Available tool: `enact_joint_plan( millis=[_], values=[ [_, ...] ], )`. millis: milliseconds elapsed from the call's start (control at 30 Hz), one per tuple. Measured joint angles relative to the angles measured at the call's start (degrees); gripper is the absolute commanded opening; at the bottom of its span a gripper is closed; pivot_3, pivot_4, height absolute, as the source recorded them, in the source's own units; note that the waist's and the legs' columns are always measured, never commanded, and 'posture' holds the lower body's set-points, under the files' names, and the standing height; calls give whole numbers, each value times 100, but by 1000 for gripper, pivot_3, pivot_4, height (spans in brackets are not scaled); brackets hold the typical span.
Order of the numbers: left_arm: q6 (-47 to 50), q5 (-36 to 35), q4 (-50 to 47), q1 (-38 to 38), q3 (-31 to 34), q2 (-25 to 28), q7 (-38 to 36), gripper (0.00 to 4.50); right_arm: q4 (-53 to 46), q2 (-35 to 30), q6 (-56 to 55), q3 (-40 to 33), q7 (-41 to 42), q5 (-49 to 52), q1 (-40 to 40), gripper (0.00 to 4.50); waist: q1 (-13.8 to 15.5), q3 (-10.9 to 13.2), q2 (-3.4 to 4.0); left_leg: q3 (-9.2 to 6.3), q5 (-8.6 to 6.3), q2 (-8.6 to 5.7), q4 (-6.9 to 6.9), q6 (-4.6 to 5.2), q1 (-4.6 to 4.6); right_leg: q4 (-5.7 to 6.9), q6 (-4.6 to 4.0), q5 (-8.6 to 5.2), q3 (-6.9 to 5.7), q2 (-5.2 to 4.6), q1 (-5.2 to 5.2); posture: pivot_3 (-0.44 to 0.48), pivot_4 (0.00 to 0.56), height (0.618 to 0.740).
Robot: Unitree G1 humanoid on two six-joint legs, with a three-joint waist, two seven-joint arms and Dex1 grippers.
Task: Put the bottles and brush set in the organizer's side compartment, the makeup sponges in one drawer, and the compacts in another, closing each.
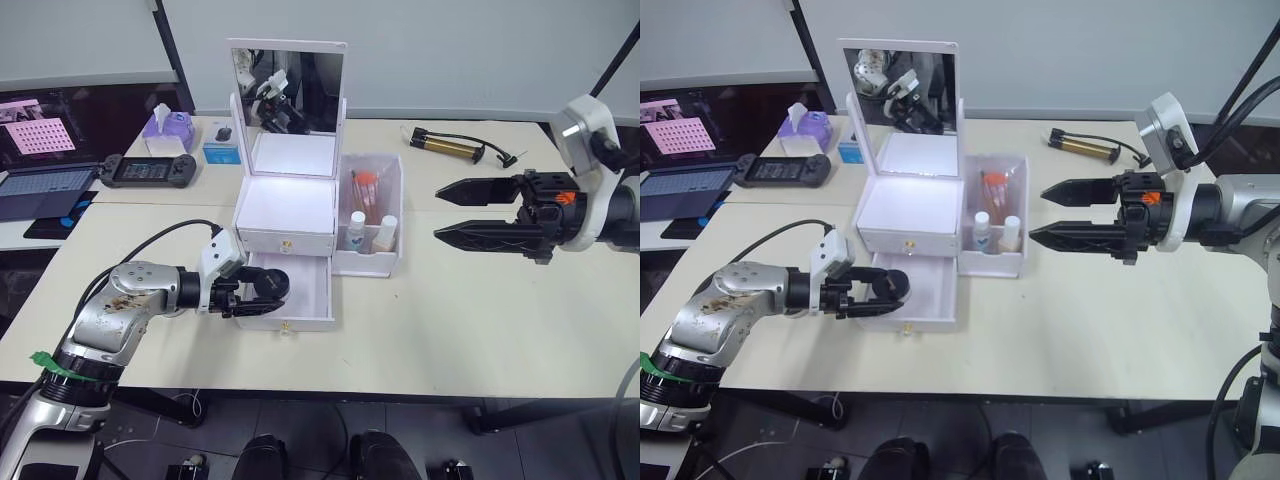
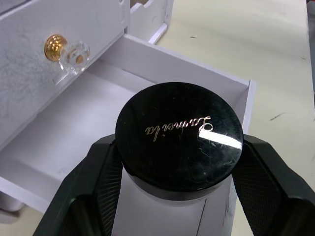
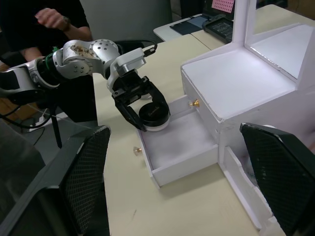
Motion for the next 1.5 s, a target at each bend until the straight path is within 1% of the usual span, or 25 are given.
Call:
enact_joint_plan(
  millis=[233, 300, 400, 667, 867, 1033, 1100, 1200, 1267, 1300, 1367, 1433, 1500],
  values=[
    [-175, 122, 123, 119, 11, -11, -99, 2898, 24, 4, -7, 6, -112, 0, -19, 4500, 11, 0, 0, 0, 0, 1, 1, 0, -1, 0, 0, 0, -1, 0, 0, 0, 150, 701],
    [-194, 129, 120, 157, 44, -10, -132, 3619, 33, 4, -13, 10, -115, -1, -19, 4500, 12, 0, 0, 0, 0, 1, 1, 0, 0, 0, 0, 0, 0, 0, 0, 0, 150, 701],
    [-193, 128, 107, 186, 89, -8, -185, 4456, 36, 4, -36, 33, -115, -2, -18, 4500, 12, 0, 0, 0, 0, 1, 1, 1, 1, 1, 0, 0, 0, 0, 0, 0, 150, 701],
    [-103, 68, 95, 191, 266, -8, -211, 4456, 61, 12, -64, 64, -105, -6, -32, 4500, 11, 0, 0, -1, 1, 1, 1, 1, 0, 1, 0, 0, -1, 0, 0, 0, 150, 701],
    [406, -511, -27, 190, 969, 61, -136, 4456, 131, 15, -142, 99, -59, -8, -97, 4500, 6, 0, 0, -2, 1, 2, 1, 1, 0, 2, 0, 0, -2, 0, 0, 0, 150, 701],
    [820, -921, -220, 384, 1873, 228, 179, 4456, 172, 18, -169, 232, 8, -18, -197, 4500, -21, 0, 0, -3, 1, 3, 1, 1, 2, 3, 0, 0, -2, 1, 0, 0, 150, 701],
    [839, -954, -247, 656, 2217, 316, 347, 4456, 189, 22, -204, 285, 98, -24, -221, 4500, -44, 0, 1, -3, 1, 4, 0, 1, 4, 3, 0, 0, -2, 1, 0, 0, 150, 701],
    [764, -714, -242, 1454, 2777, 520, 651, 4456, 282, 6, -366, 514, 347, -169, -279, 4500, -100, 0, 1, -2, 1, 7, -4, 1, 9, 3, -1, 0, -2, 0, 0, 0, 150, 701],
    [703, -631, -276, 2050, 3235, 529, 817, 4456, 420, 12, -430, 689, 496, -294, -320, 4500, -107, 0, 1, -2, 0, 9, -5, 1, 9, 4, -2, -1, -3, -1, -1, 0, 150, 701],
    [688, -632, -412, 2421, 3548, 479, 879, 4456, 520, 43, -476, 809, 586, -371, -395, 4500, -118, 0, 0, -1, 0, 10, -5, 1, 7, 3, -3, 0, -2, -3, -5, 0, 150, 701],
    [678, -656, -674, 2928, 3990, 323, 984, 4456, 685, 88, -580, 965, 724, -503, -534, 4500, -106, 1, 1, 0, 0, 10, -5, 1, 10, 3, -3, -1, -3, -9, -5, 0, 150, 701],
    [577, -699, -965, 3392, 4446, -17, 1163, 4456, 856, 192, -714, 1159, 887, -658, -753, 4500, -90, 0, 2, -1, 0, 9, -4, 1, 12, 2, -4, -1, -4, -12, -2, 0, 150, 701],
    [442, -694, -1124, 3806, 4721, -363, 1357, 4456, 1016, 294, -856, 1331, 1044, -813, -901, 4500, -53, 0, 0, 0, 0, 8, -3, 0, 10, 1, -4, -1, -9, -12, 1, 0, 150, 701]
  ],
)
